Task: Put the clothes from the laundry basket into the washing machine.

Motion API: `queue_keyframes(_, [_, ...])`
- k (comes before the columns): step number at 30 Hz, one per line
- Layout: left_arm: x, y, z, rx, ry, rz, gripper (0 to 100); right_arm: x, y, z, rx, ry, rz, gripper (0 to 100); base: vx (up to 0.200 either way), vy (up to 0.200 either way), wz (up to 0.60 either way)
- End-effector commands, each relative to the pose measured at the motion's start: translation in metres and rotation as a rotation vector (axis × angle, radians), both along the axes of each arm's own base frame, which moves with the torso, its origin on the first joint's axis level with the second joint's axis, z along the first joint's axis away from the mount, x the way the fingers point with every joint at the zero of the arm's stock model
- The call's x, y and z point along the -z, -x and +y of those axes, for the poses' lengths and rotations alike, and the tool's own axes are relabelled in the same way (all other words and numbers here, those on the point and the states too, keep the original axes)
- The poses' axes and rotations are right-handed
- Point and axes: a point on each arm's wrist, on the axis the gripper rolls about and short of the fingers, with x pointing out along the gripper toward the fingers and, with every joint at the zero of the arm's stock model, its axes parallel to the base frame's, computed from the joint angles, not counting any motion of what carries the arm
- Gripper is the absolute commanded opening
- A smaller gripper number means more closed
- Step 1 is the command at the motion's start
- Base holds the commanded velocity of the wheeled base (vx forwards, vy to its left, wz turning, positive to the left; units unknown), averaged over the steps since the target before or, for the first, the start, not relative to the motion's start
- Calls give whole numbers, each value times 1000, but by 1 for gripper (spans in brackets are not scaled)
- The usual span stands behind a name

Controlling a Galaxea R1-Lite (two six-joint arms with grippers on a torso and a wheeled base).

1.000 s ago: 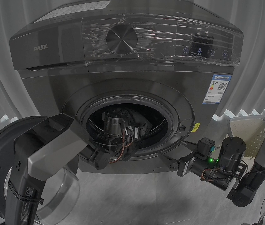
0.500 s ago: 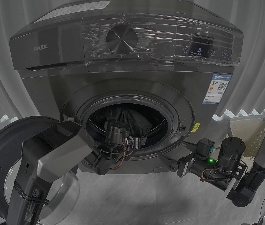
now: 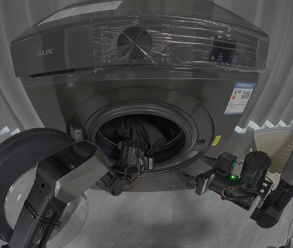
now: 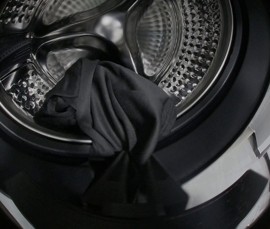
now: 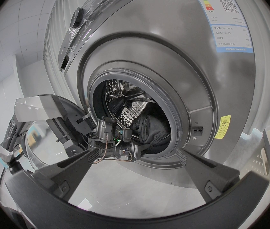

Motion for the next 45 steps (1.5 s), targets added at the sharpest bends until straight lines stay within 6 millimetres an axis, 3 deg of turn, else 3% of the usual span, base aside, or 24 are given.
queue_keyframes(1, [-11, -12, -1, -26, 32, -53, 0, 0, 0, 1, -2, -1, -2, 100, 0, 0, 0])
queue_keyframes(9, [-39, -49, -6, -125, 118, -230, 0, -1, 0, 1, -2, -2, -4, 100, 0, 0, 0])
queue_keyframes(15, [-45, -73, -7, -168, 155, -316, 0, -1, 0, 1, -2, -1, -4, 100, 0, 0, 0])
queue_keyframes(17, [-33, -75, -7, -171, 139, -298, 0, -1, 0, 1, -2, -2, -6, 100, 0, 0, 0])
queue_keyframes(26, [-23, -79, 1, -186, 123, -283, 0, 0, 0, 1, -2, 0, -3, 100, 0, 0, 0])
queue_keyframes(27, [-23, -79, 1, -186, 122, -282, 100, 0, 0, 1, -2, 1, -2, 100, 0, 0, 0])
queue_keyframes(39, [-35, -74, -3, -177, 130, -281, 100, 0, 0, 0, -2, 1, 0, 100, 0, 0, 0])
queue_keyframes(42, [-63, -60, -4, -165, 134, -278, 100, 0, 0, 0, 0, 1, 0, 100, 0, 0, 0])
queue_keyframes(45, [-74, -46, -3, -153, 117, -249, 100, 0, 0, 0, 0, 1, -2, 100, 0, 0, 0])
